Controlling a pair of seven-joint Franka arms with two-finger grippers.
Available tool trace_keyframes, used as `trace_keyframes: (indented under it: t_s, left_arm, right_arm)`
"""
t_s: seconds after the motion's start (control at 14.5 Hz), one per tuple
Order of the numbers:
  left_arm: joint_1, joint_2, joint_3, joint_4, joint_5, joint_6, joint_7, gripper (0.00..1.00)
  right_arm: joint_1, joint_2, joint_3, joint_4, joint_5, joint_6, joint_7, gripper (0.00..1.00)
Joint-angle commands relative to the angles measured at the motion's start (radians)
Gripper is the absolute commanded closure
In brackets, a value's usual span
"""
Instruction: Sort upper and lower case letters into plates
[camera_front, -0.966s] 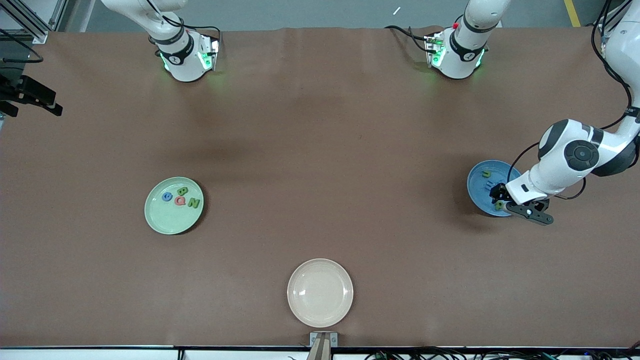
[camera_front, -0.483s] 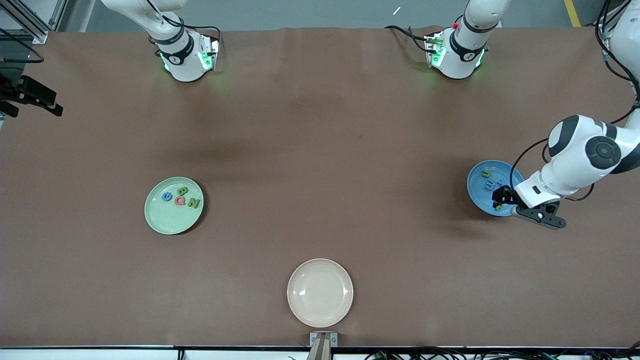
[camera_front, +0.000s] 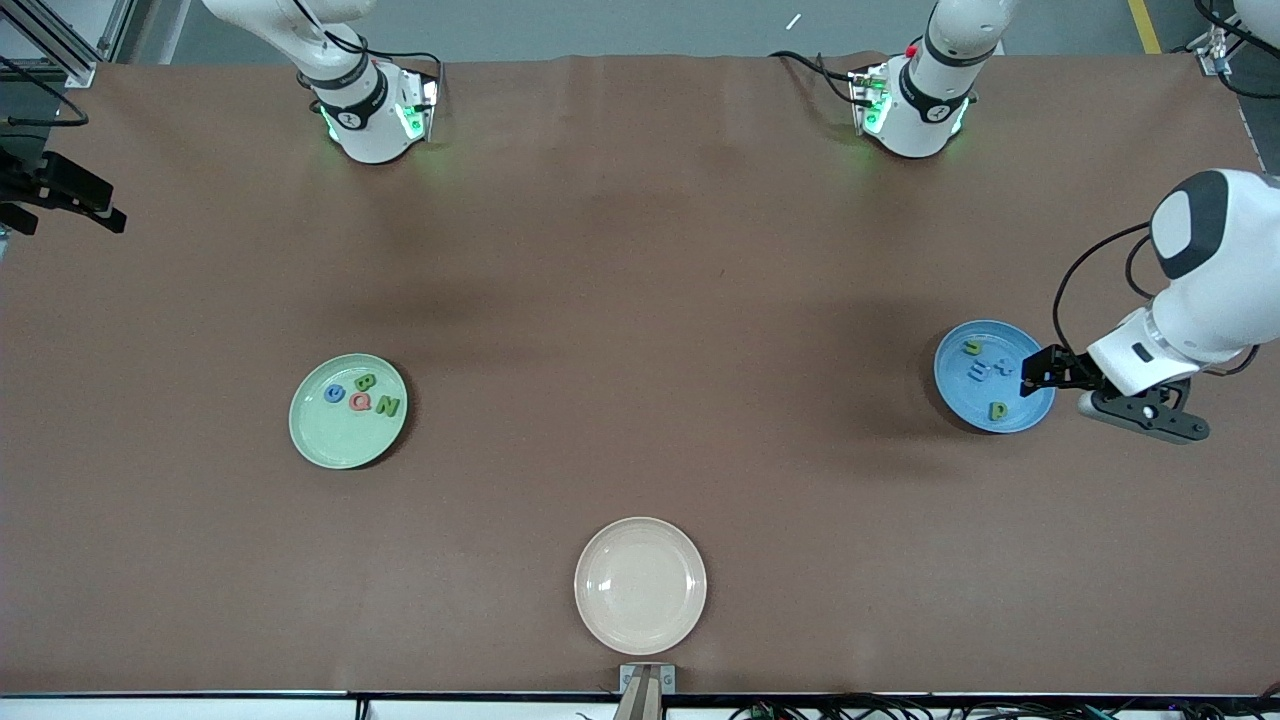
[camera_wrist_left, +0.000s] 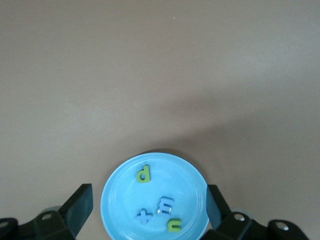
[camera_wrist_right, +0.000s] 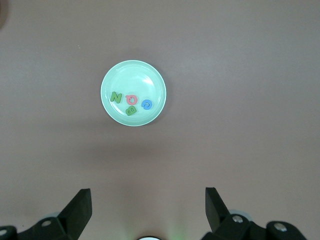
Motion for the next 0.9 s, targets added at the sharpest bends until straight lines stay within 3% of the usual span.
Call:
trace_keyframes:
  t_s: [0.0, 0.28, 0.83]
  left_arm:
    - [-0.002, -0.13, 0.011, -0.008, -0.082, -0.048, 0.022, 0.0]
    - [0.0, -0.236, 0.012, 0.056, -0.214, -0.158, 0.01, 0.0]
    - [0.003, -0.255, 0.014, 0.214, -0.222, -0.312, -0.012, 0.0]
  right_arm:
    - [0.004, -0.033, -0.002, -0.041, -0.017, 0.016, -0.007, 0.0]
    - [-0.001, -0.035, -0.003, -0.041, -0.016, 0.015, -0.007, 0.0]
    - [0.001, -0.035, -0.003, -0.041, -0.016, 0.016, -0.007, 0.0]
